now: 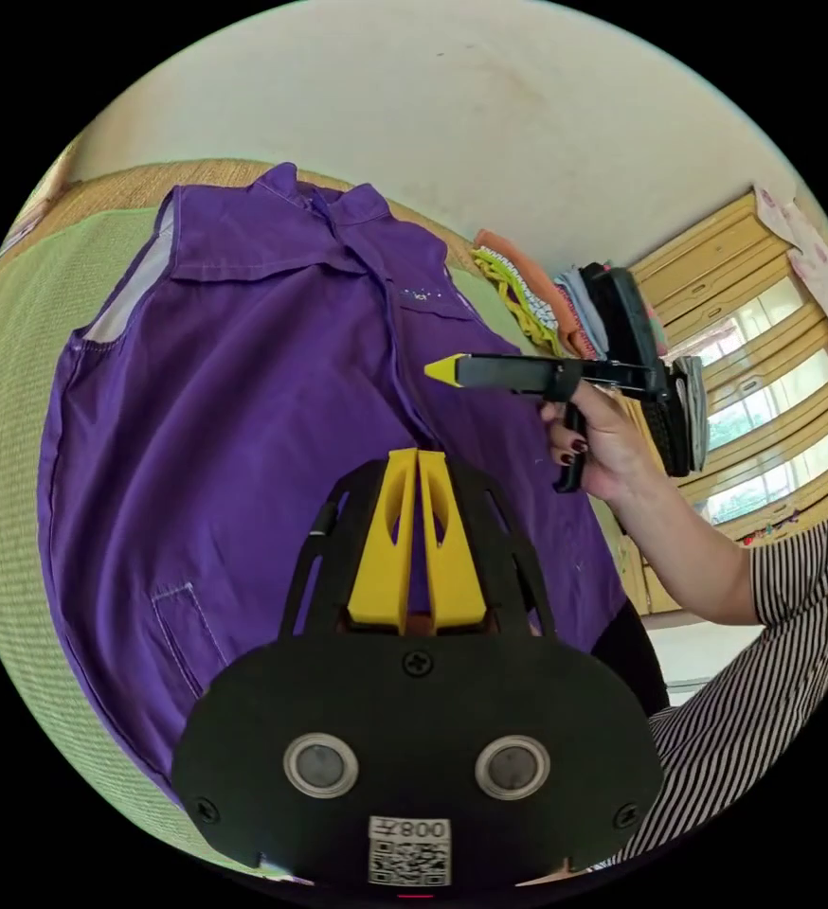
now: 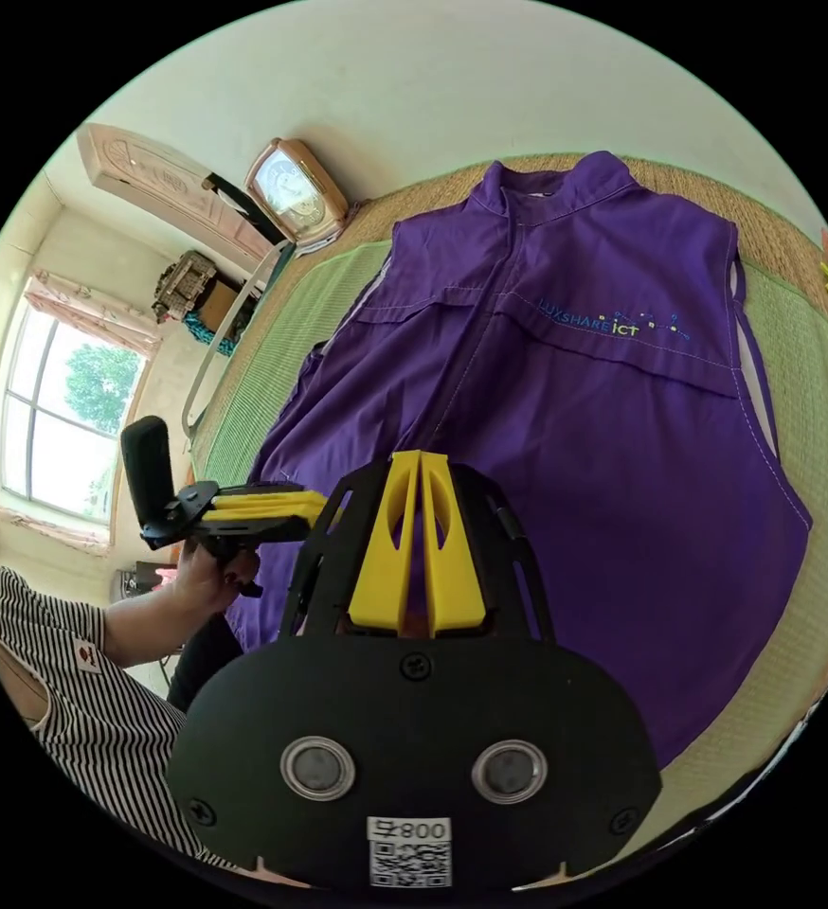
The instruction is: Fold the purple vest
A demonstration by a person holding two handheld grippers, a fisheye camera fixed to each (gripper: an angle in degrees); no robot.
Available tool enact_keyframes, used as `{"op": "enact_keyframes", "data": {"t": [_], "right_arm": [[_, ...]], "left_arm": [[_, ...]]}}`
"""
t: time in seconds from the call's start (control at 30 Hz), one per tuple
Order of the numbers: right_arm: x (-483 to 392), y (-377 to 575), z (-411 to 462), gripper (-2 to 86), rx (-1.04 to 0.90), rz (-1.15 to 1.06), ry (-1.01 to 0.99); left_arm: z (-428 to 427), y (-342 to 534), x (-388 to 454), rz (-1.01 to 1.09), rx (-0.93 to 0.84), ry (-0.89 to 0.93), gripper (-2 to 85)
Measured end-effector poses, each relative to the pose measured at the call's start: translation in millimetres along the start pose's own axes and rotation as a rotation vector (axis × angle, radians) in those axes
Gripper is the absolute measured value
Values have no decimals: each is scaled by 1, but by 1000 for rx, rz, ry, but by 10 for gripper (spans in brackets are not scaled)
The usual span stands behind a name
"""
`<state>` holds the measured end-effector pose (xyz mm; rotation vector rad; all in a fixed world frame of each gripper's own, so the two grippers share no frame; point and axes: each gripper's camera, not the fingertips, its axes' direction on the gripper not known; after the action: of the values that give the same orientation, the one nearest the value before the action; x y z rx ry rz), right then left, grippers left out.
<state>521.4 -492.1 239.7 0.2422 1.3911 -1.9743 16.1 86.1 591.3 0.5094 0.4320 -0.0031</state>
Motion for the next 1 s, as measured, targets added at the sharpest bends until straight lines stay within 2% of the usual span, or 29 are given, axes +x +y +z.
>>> {"op": "enact_keyframes", "data": {"t": [0.07,0.17,0.4,0.5,0.63,0.73,0.77,0.87,1.0], "right_arm": [[-8,1,8,1,-24,-15,28],[-22,3,25,1,-64,-39,54],[-58,10,16,2,-58,-100,166],[-65,11,-3,2,-52,-113,180],[-46,14,-37,2,29,-31,183],[-32,17,-39,1,7,15,141],[-31,19,-31,1,-36,19,144],[-40,25,-39,1,-6,13,152],[-45,30,-67,1,32,7,135]], "left_arm": [[20,-7,1,3,-105,-71,2],[14,1,6,12,-55,-71,1],[3,6,13,-9,-55,-83,1],[-18,5,15,-6,9,-85,1],[-54,3,-2,-54,71,-273,1],[-65,8,-29,-135,49,-376,1],[-66,11,-39,-163,26,-367,1],[-74,20,-47,-183,58,-302,2],[-81,24,-41,-167,57,-349,1]]}}
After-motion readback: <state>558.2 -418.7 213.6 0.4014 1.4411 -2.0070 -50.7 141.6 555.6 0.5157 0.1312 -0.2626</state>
